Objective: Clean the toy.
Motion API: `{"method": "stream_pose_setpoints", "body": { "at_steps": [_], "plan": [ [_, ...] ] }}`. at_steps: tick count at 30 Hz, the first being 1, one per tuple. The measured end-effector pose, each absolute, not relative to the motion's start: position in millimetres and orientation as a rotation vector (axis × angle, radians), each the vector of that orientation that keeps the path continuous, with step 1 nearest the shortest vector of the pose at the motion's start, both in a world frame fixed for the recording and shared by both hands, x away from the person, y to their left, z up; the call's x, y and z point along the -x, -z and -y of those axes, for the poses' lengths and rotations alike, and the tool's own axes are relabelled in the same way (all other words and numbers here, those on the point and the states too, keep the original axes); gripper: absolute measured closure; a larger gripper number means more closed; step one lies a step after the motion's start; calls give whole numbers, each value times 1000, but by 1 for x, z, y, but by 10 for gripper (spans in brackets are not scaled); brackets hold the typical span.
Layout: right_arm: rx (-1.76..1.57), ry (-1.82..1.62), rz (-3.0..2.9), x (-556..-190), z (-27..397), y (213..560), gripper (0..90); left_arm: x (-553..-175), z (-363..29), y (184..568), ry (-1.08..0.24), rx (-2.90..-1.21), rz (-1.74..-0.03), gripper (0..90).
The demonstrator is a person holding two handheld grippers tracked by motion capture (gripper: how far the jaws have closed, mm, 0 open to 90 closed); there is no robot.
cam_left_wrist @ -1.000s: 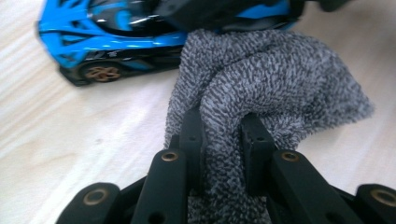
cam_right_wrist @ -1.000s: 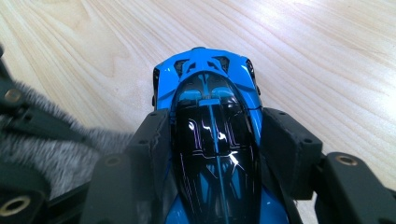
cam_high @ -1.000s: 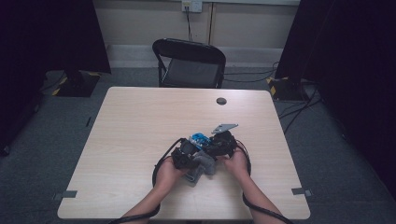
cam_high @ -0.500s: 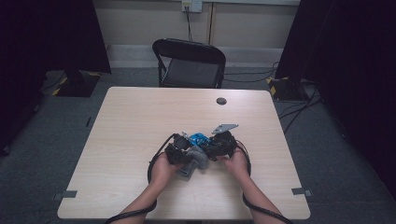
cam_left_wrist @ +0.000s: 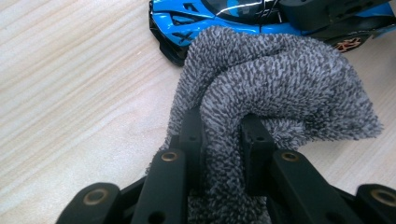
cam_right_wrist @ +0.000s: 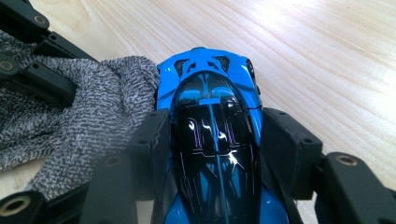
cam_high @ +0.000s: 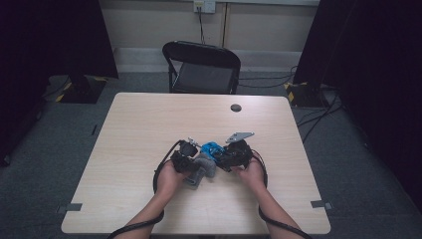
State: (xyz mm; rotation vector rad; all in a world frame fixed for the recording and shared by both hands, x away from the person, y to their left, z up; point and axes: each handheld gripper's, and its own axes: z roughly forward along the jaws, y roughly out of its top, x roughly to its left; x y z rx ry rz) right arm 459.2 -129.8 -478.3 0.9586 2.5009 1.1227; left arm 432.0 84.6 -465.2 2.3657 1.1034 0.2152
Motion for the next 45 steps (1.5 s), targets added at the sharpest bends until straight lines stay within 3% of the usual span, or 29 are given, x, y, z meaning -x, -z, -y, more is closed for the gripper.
{"method": "stream_pose_setpoints", "body": {
  "at_steps": [45],
  "plan": [
    [-951, -1130, -2498, -458, 132, 479, 433, -454, -125, 464, -255, -2286, -1261, 740]
  ]
}}
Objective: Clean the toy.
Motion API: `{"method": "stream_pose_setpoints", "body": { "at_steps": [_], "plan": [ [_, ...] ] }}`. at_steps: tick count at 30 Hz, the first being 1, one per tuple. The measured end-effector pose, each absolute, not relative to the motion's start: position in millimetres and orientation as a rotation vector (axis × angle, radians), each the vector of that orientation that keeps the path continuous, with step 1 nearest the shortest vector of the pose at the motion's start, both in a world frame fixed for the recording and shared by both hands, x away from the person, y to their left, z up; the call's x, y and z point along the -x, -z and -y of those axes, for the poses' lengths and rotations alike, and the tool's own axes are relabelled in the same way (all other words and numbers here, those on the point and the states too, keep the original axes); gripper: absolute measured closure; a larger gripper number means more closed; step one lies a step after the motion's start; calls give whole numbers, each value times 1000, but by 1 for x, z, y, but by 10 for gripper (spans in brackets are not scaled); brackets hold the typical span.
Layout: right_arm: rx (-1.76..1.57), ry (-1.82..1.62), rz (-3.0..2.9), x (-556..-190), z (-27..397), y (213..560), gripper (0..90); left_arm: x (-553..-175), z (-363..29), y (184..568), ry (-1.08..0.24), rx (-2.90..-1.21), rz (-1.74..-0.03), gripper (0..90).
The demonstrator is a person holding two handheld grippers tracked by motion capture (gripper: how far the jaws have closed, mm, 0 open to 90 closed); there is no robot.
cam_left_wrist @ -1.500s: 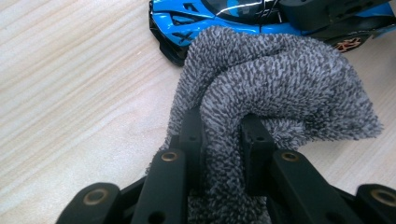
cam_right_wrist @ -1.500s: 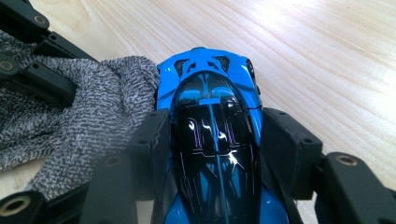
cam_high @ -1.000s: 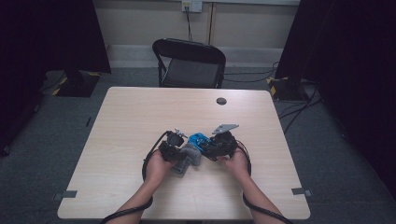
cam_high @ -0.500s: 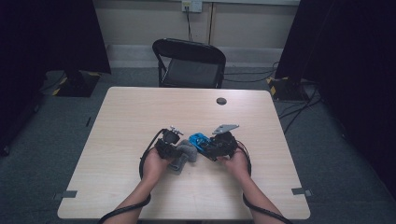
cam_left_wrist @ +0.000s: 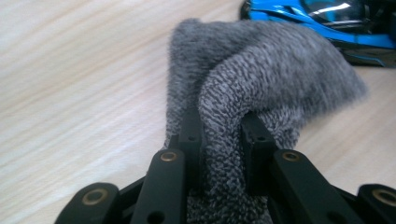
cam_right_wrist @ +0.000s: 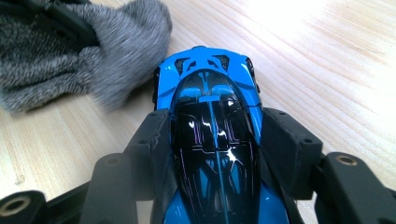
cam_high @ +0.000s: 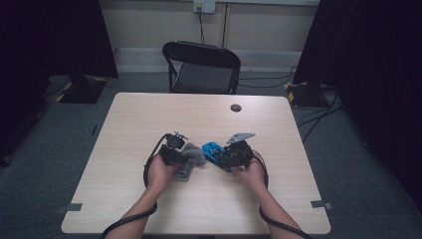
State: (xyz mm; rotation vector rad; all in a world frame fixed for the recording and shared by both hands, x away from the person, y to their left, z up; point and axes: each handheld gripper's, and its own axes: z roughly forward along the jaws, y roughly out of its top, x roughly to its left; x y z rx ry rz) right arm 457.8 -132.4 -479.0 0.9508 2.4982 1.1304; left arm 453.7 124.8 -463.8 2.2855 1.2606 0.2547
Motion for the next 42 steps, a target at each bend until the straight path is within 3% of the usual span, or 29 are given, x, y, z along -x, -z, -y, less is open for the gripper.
{"method": "stream_pose_setpoints", "body": {
  "at_steps": [16, 37, 42],
  "plan": [
    [-950, -1132, -2495, -458, 132, 479, 432, -447, -146, 448, -276, -2222, -1252, 741],
    [-965, -1118, -2503, -458, 131, 478, 434, -394, -92, 448, -153, -2296, -976, 740],
    [-967, -1119, -2504, -458, 131, 478, 434, -385, -77, 448, -174, -2334, -913, 740]
  ]
}}
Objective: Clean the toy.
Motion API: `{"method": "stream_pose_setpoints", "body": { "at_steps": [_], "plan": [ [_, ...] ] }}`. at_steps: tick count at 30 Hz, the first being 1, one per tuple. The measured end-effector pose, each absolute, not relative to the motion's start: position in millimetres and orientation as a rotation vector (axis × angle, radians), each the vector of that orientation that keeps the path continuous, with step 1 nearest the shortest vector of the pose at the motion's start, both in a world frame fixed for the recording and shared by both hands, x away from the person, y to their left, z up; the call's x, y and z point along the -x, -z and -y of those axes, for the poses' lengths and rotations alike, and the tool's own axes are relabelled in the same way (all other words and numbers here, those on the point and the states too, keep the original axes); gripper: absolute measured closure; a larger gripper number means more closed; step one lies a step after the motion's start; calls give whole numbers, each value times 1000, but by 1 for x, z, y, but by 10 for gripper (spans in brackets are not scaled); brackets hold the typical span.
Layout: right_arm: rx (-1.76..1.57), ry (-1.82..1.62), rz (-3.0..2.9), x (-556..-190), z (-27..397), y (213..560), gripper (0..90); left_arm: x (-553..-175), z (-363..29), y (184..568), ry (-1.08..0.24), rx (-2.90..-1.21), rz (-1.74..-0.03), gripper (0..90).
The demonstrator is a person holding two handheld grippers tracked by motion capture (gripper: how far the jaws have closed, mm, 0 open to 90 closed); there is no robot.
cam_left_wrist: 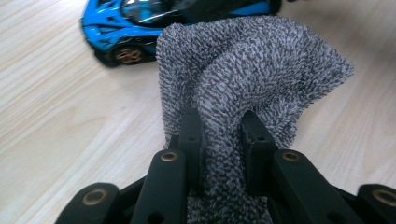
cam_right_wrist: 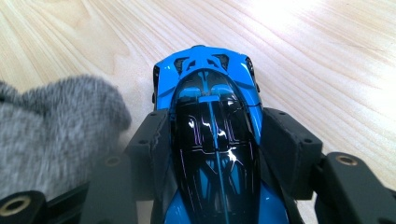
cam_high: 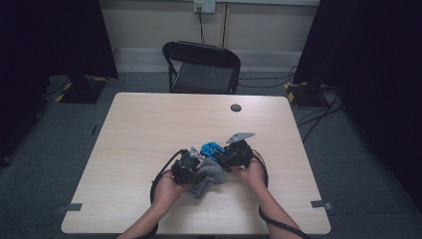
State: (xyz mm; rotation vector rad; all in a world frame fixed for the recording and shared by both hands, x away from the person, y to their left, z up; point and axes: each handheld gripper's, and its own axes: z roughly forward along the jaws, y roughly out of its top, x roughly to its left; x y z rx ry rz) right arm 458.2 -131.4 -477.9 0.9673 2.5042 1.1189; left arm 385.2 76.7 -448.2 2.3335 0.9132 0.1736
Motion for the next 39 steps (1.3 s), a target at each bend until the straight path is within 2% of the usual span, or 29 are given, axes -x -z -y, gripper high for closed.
{"method": "stream_pose_setpoints", "body": {
  "at_steps": [21, 27, 39],
  "plan": [
    [-967, -1114, -2504, -458, 131, 478, 433, -371, -30, 463, -61, -2387, -780, 741],
    [-967, -1115, -2503, -458, 131, 478, 433, -377, -27, 470, -29, -2371, -808, 741],
    [-946, -1100, -2507, -456, 131, 478, 433, -386, -24, 471, -81, -2372, -830, 739]
  ]
}}
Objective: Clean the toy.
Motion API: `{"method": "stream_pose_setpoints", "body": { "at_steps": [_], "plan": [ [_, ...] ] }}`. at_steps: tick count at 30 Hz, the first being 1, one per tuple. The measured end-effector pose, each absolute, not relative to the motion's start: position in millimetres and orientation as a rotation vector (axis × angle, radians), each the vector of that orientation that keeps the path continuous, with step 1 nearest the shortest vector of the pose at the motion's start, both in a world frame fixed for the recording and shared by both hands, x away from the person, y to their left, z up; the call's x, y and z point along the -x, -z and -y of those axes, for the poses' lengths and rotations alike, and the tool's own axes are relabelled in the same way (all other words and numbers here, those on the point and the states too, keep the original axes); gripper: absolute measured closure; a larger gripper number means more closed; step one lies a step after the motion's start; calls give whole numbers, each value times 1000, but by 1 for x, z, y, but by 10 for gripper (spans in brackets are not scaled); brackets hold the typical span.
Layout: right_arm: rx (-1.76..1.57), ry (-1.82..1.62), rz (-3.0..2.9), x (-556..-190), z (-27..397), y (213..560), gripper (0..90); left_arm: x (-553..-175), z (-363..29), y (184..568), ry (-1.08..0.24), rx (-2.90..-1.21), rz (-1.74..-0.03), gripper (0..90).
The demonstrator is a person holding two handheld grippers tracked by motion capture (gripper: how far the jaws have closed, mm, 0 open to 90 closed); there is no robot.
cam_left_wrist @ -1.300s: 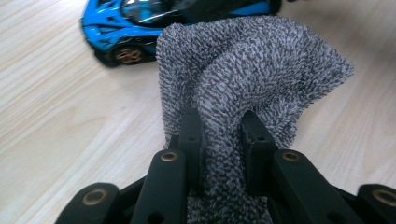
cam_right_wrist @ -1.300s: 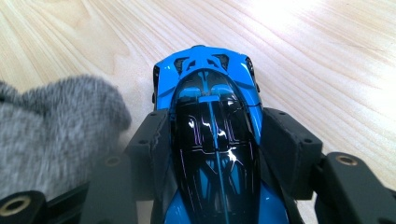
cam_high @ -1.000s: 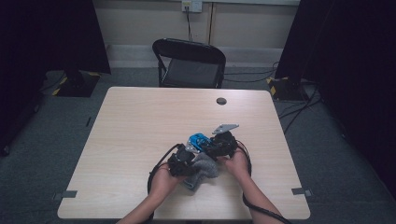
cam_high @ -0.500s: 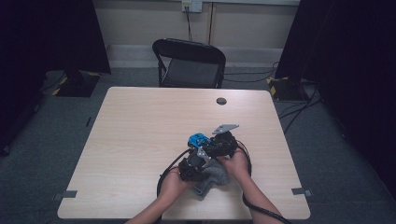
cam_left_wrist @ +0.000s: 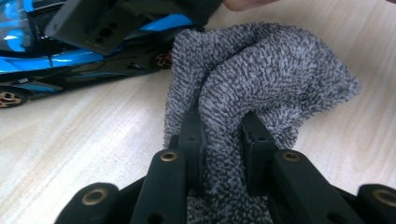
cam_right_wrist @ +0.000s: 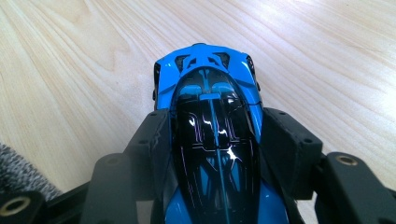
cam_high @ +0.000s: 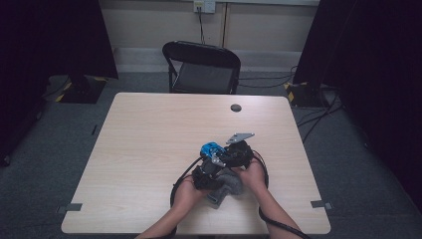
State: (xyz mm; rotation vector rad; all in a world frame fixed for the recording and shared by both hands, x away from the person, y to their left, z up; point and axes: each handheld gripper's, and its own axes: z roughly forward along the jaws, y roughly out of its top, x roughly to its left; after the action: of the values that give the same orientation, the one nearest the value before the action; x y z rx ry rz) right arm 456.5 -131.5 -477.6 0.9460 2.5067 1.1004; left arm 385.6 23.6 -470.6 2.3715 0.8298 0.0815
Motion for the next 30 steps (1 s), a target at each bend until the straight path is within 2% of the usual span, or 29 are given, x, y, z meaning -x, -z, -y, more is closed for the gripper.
{"method": "stream_pose_setpoints", "body": {
  "at_steps": [30],
  "plan": [
    [-926, -1111, -2505, -456, 133, 478, 433, -399, -48, 467, -162, -2366, -921, 738]
  ]
}}
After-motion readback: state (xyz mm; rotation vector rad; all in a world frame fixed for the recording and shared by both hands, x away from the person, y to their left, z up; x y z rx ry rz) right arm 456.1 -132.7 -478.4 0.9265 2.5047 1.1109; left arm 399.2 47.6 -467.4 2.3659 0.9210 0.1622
